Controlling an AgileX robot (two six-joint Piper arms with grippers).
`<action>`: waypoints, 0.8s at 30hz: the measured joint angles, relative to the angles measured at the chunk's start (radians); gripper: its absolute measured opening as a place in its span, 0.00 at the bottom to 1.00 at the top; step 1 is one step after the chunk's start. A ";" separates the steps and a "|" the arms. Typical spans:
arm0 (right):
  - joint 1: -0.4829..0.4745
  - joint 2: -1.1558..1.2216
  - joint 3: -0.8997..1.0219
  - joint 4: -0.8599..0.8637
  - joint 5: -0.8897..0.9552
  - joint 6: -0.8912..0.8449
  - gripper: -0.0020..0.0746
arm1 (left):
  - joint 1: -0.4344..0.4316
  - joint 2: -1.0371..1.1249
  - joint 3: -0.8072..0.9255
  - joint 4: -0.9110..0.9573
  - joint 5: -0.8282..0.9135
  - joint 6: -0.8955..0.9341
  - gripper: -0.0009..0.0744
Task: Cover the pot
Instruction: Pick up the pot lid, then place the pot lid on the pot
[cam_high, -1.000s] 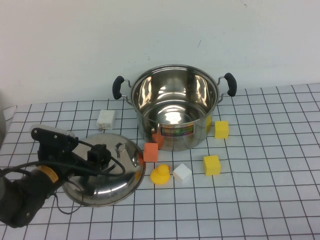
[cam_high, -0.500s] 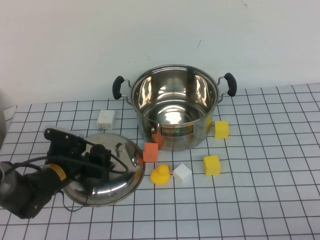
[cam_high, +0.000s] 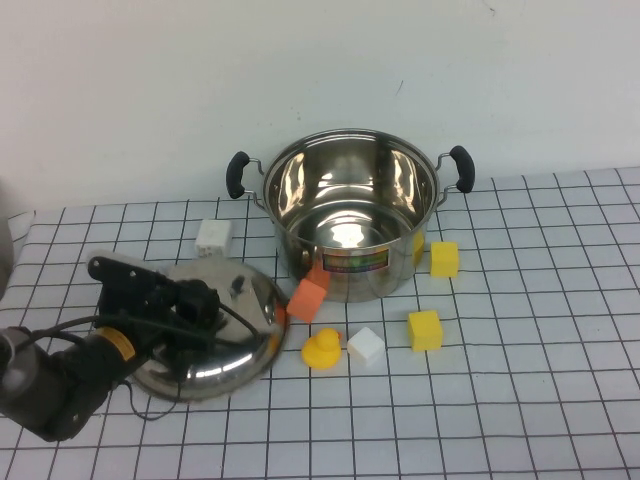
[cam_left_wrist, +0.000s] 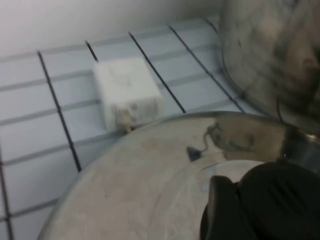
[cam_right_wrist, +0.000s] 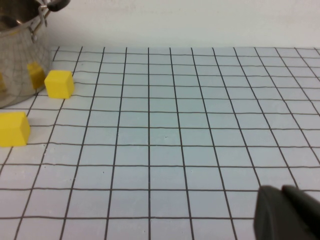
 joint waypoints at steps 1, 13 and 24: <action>0.000 0.000 0.000 0.000 0.000 0.000 0.04 | 0.000 0.000 0.000 -0.019 -0.015 0.000 0.45; 0.000 0.000 0.000 0.000 0.000 0.000 0.04 | 0.002 -0.270 0.019 -0.183 0.230 0.108 0.45; 0.000 0.000 0.000 0.000 0.000 0.000 0.04 | 0.002 -0.519 -0.048 -0.002 0.242 -0.177 0.45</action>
